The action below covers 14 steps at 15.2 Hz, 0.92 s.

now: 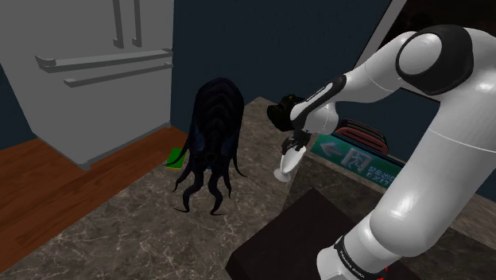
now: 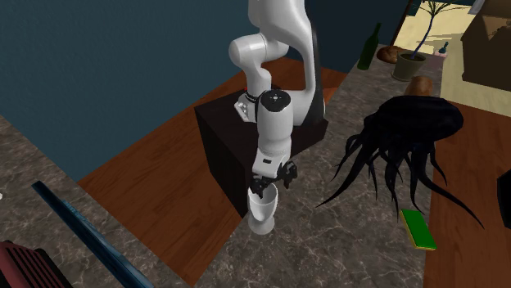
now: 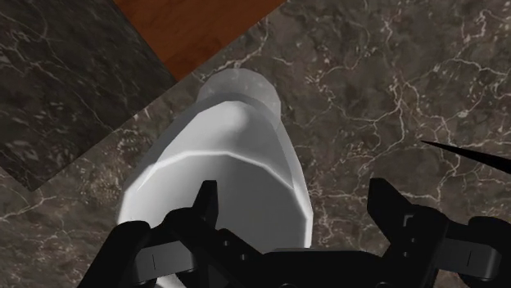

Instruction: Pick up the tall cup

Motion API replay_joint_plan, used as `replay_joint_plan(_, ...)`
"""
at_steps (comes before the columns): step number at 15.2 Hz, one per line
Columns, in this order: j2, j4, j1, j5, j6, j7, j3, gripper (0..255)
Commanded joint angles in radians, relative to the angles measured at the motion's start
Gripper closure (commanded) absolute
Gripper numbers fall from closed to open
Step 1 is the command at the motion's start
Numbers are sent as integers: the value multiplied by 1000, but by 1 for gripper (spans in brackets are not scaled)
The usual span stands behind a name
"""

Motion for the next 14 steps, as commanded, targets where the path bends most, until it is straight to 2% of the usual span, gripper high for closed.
replay_joint_plan(1,8,1,-2,8,6,-6,4,255)
replay_joint_plan(10,7,1,-2,7,6,-5,4,255)
replay_joint_plan(14,-50,-2,17,-56,-43,42,-26,255)
